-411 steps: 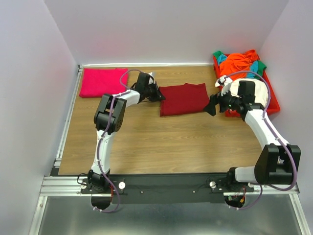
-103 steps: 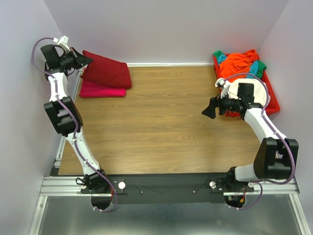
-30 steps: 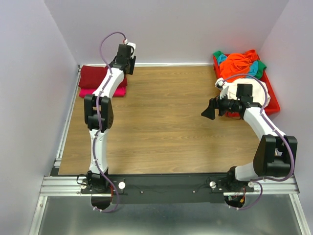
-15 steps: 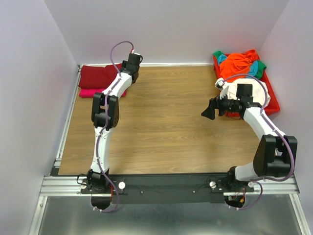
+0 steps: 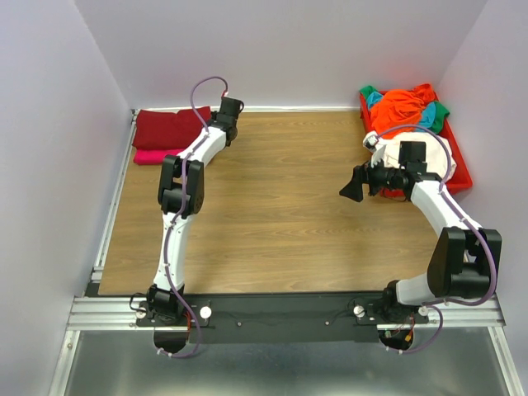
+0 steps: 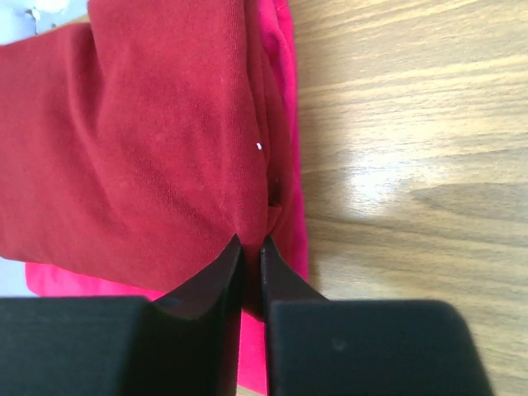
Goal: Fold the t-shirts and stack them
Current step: Neatly place the folded tshirt to the corner
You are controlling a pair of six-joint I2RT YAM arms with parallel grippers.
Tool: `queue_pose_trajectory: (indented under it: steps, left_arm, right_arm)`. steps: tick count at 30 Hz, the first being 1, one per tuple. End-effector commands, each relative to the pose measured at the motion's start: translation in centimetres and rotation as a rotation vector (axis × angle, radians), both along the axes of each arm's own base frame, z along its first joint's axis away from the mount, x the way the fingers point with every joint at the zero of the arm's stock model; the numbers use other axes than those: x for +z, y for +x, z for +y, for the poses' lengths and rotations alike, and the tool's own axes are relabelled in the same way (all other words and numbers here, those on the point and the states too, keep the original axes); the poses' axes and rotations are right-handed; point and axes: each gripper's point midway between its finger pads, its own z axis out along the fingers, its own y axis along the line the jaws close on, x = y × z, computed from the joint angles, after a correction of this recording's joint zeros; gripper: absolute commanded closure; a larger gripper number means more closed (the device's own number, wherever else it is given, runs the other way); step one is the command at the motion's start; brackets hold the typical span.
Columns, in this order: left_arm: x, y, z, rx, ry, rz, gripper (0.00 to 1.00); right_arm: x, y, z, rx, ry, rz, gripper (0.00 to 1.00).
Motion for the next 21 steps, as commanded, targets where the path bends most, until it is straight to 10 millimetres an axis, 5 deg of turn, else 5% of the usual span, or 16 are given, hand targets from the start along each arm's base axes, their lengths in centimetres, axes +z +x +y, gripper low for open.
queue_pose_trajectory:
  steps: [1,7,12,16,21]
  left_arm:
    - [2.3,0.4,0.0,0.025,0.002,-0.061,0.85]
    - [7.0,0.7,-0.1,0.009,-0.058,-0.142,0.89]
    - [10.0,0.7,2.2,0.039,-0.116,-0.196,0.9]
    - [10.8,0.7,3.9,0.049,-0.158,-0.211,0.91]
    - [8.5,0.8,3.8,0.009,-0.229,-0.156,0.91]
  right_arm:
    - [0.4,0.0,-0.1,0.012,0.005,-0.002,0.0]
    - [0.4,0.0,0.0,0.011,0.006,-0.001,0.0]
    - [0.6,0.0,-0.1,0.012,0.005,-0.007,0.0]
    - [0.6,-0.1,0.0,0.013,0.006,-0.005,0.01]
    - [0.6,0.0,-0.1,0.012,0.005,-0.007,0.01]
